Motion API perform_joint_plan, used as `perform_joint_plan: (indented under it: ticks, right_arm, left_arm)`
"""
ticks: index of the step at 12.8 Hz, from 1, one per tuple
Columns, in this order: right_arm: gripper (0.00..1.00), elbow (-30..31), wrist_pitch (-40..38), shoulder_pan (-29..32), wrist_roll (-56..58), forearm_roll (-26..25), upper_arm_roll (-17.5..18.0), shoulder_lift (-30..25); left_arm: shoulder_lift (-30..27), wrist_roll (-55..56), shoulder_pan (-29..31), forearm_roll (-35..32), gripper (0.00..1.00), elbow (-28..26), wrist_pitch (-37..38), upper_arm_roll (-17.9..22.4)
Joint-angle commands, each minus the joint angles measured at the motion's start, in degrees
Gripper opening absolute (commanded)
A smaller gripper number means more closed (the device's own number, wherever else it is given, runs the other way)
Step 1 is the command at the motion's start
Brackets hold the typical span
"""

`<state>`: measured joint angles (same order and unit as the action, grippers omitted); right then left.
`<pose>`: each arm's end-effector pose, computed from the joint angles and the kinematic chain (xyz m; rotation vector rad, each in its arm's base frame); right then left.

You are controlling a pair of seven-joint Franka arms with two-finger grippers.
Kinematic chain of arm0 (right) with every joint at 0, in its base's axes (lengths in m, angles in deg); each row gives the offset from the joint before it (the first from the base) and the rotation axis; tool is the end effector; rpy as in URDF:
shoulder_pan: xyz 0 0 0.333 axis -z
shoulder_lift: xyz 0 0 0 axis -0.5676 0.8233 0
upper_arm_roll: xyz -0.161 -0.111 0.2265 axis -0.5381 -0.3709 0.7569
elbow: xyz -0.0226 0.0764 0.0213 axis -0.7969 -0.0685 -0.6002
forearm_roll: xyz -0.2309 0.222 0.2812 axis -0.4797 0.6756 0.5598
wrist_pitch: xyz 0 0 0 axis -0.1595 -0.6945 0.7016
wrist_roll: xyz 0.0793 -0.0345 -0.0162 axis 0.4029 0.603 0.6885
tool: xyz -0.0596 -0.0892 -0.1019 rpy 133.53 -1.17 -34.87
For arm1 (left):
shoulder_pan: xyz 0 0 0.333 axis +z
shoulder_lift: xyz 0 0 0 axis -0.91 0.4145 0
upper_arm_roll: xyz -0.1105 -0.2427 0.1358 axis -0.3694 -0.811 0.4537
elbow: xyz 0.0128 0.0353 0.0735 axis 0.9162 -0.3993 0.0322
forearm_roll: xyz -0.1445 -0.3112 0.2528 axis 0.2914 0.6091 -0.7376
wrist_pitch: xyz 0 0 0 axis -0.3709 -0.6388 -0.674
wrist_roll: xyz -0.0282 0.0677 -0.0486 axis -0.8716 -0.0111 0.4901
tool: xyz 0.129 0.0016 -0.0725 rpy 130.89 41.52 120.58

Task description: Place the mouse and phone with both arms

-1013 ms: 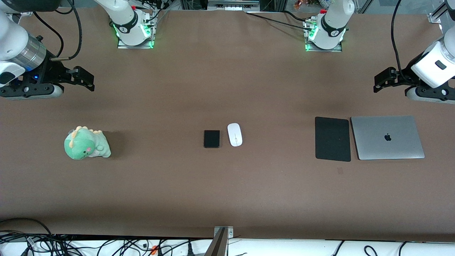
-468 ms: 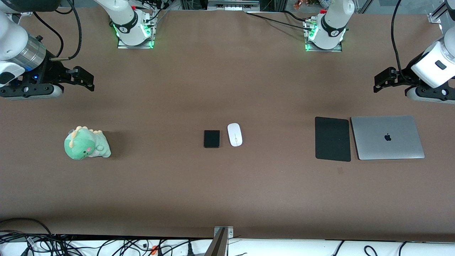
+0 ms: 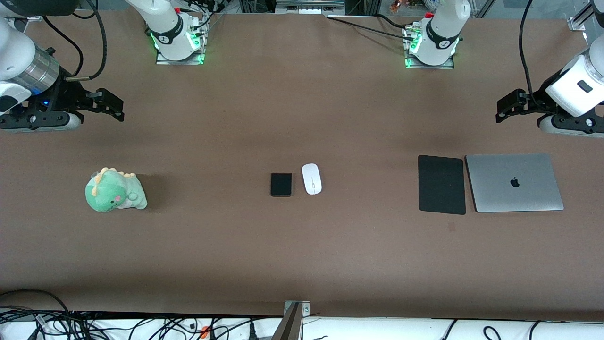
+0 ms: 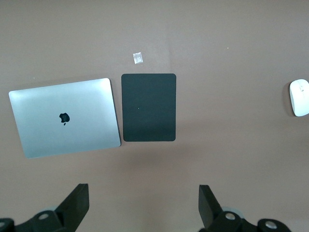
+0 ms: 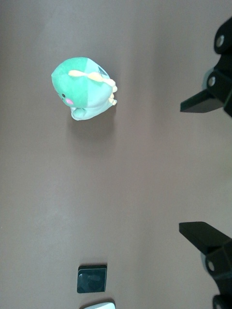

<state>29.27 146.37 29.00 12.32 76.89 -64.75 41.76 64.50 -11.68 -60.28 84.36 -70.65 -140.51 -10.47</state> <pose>0.5896 0.0806 0.5288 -3.1219 -0.0944 0.0431 0.5890 -0.0331 0.5395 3.1263 -0.1281 -0.1011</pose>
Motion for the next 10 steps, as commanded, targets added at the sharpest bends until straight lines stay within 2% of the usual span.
perform_joint_plan:
  ticks: [1, 10]
  right_arm:
    - [1.00, -0.91, 0.05, 0.57, 0.36, 2.10, 0.09, 0.37]
    - [1.00, -0.83, -1.44, 0.57, 0.54, 2.27, -0.52, 0.10]
  left_arm:
    - [0.63, -0.14, -0.13, -0.65, 1.00, 1.66, 1.36, -0.21]
    - [1.24, 1.44, -0.74, 0.50, 1.00, 1.74, 1.98, -0.65]
